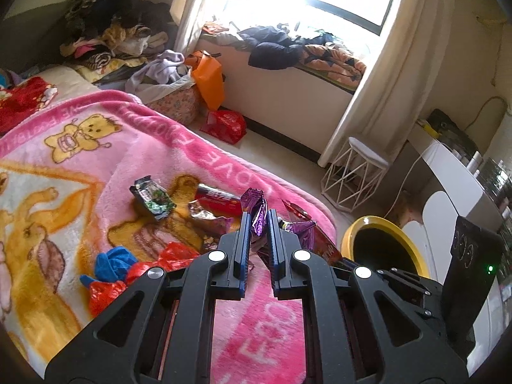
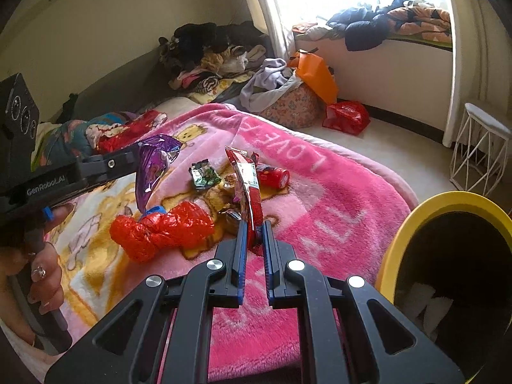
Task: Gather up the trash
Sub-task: 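Carry the purple and red wrappers in both grippers over the yellow-rimmed bin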
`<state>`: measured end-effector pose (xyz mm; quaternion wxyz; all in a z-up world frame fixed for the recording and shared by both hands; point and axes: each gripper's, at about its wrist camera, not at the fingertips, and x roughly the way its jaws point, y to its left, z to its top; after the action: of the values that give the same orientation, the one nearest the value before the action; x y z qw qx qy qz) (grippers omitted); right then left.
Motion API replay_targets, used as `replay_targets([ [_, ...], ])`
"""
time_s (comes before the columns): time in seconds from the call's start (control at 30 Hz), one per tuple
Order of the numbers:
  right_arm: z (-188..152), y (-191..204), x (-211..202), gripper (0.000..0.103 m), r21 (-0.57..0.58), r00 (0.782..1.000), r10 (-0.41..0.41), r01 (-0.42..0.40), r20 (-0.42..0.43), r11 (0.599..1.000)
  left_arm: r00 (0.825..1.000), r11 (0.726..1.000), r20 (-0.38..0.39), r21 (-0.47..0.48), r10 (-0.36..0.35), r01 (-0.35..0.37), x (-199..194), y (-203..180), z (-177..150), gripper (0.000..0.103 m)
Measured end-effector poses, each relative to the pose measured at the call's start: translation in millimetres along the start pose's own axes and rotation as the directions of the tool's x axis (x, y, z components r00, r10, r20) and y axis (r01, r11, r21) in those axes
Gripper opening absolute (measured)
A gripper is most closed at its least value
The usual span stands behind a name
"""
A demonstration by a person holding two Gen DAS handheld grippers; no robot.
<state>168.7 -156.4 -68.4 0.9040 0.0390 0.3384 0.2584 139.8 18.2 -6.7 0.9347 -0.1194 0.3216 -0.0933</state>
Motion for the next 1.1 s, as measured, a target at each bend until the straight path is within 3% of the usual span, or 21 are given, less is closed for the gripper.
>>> replay_targets([
  [0.8, -5, -31, -43, 0.009, 0.091, 0.994, -0.085, 0.079, 0.061, 0.993, 0.997, 0.994, 0.009, 0.085, -0.075, 0.074, -9, -51, -12, 0.007],
  [1.1, -7, -57, -54, 0.009, 0.147, 0.986, -0.153, 0.142, 0.070, 0.979, 0.993, 0.986, -0.005, 0.121, -0.117, 0.117, -2, -75, -19, 0.007],
])
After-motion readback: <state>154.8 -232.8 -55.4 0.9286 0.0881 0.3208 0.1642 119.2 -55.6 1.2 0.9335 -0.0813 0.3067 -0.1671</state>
